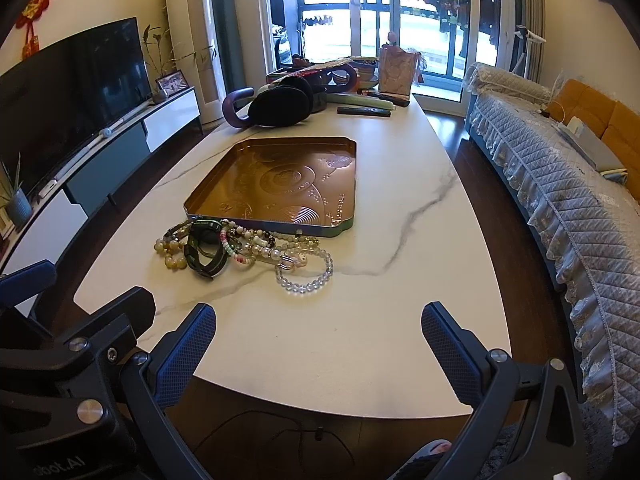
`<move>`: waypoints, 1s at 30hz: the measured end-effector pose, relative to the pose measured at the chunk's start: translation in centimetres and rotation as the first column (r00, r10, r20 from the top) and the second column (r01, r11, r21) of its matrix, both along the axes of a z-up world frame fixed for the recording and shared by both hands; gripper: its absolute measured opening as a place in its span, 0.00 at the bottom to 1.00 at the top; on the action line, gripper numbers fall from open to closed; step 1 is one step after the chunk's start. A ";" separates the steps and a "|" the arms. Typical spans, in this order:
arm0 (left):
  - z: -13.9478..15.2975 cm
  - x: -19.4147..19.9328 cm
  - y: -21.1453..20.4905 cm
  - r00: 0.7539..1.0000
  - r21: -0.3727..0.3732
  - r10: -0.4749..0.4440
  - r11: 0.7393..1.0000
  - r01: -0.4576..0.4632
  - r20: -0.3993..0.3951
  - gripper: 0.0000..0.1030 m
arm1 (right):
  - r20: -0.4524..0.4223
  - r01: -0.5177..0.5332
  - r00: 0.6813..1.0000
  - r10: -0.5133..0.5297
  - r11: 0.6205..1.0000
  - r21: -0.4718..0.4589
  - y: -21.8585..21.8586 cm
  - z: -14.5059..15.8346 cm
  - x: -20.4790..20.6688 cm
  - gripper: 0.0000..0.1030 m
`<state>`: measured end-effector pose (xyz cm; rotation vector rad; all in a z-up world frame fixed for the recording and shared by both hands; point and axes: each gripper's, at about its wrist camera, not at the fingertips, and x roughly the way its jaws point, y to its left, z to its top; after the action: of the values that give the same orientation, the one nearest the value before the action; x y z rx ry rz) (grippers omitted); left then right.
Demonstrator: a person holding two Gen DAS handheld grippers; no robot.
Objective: Organize jewelry
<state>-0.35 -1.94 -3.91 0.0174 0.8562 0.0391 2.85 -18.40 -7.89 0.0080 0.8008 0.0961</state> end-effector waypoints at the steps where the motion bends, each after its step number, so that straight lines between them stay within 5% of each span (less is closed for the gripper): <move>1: -0.1 0.0 0.1 1.000 0.000 0.002 1.000 -0.002 -0.003 1.00 | -0.002 -0.002 1.000 0.002 1.000 0.000 0.0 -0.2 0.0 0.99; 14: -3.6 3.6 1.6 0.998 -0.051 0.053 0.997 -0.055 -0.045 1.00 | -0.069 -0.012 0.998 0.008 0.998 -0.056 1.9 -3.6 2.9 0.99; 19: -4.9 7.2 3.0 0.992 -0.020 0.127 0.992 -0.126 0.017 1.00 | -0.064 -0.044 0.997 0.041 0.998 -0.047 3.0 -4.6 3.6 0.95; 24: -5.5 11.0 5.7 0.995 -0.050 0.091 0.994 -0.093 -0.041 0.98 | -0.017 -0.066 0.998 0.066 0.997 -0.033 3.5 -3.6 4.7 0.94; 26: -4.6 10.7 7.0 0.999 -0.131 0.029 0.991 -0.034 -0.039 0.97 | -0.007 -0.097 0.995 0.097 0.995 -0.007 3.4 -3.2 5.5 0.91; 28: -3.2 9.9 8.4 1.000 -0.182 0.002 0.983 -0.006 -0.021 0.97 | 0.001 -0.159 0.987 0.159 0.987 0.029 3.3 -2.7 6.2 0.90; 30: -1.5 9.0 9.0 0.999 -0.149 -0.022 0.989 0.026 0.028 0.97 | 0.006 -0.235 0.972 0.236 0.969 0.079 3.3 -2.1 6.9 0.90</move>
<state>8.61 7.07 -5.42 -0.1130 0.8304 -0.0469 9.77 -15.06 -9.95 -0.0120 0.7982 0.3531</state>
